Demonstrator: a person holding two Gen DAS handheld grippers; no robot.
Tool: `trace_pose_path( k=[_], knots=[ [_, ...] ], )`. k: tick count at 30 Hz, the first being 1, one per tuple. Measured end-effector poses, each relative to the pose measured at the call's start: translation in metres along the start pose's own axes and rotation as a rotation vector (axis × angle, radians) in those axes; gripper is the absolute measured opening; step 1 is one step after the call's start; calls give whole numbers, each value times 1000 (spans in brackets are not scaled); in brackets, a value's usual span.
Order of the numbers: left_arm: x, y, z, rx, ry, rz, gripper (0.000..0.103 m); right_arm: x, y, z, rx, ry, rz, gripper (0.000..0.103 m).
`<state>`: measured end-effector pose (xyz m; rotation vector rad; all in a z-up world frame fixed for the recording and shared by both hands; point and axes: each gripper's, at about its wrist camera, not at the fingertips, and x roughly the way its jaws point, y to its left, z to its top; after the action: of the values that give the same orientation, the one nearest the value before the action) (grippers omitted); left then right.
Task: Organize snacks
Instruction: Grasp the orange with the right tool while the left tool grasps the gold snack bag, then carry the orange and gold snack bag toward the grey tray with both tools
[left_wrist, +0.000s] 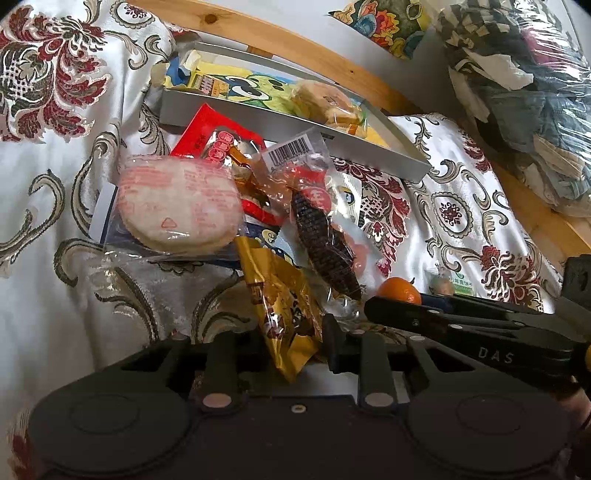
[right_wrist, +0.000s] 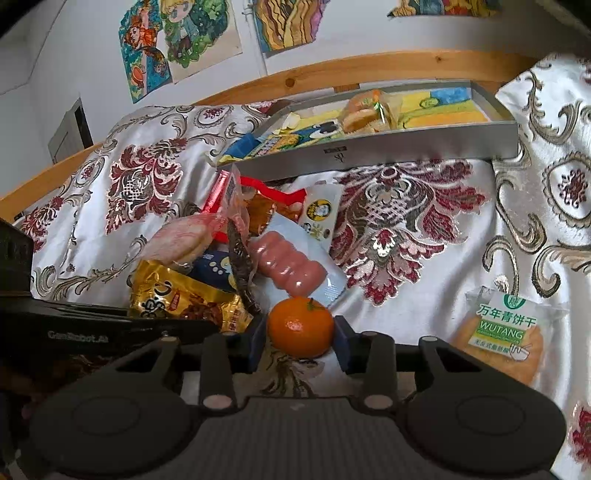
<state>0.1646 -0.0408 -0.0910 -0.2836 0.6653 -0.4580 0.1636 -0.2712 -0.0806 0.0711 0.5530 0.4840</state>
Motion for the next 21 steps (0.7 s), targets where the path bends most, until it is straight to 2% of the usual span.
trace_pose_path(
  k=[6, 10, 17, 21],
  knots=[
    [-11, -21, -1, 72, -3, 24, 17, -15, 22, -3, -35, 0, -27, 40],
    [-23, -31, -3, 78, -6, 50, 15, -26, 36, -6, -71, -4, -59, 40],
    [-42, -40, -6, 80, -21, 89, 13, -48, 50, -8, -61, -42, -97, 40],
    [-55, -45, -7, 90, -37, 94, 13, -58, 55, -6, -56, -65, -92, 40]
  ],
)
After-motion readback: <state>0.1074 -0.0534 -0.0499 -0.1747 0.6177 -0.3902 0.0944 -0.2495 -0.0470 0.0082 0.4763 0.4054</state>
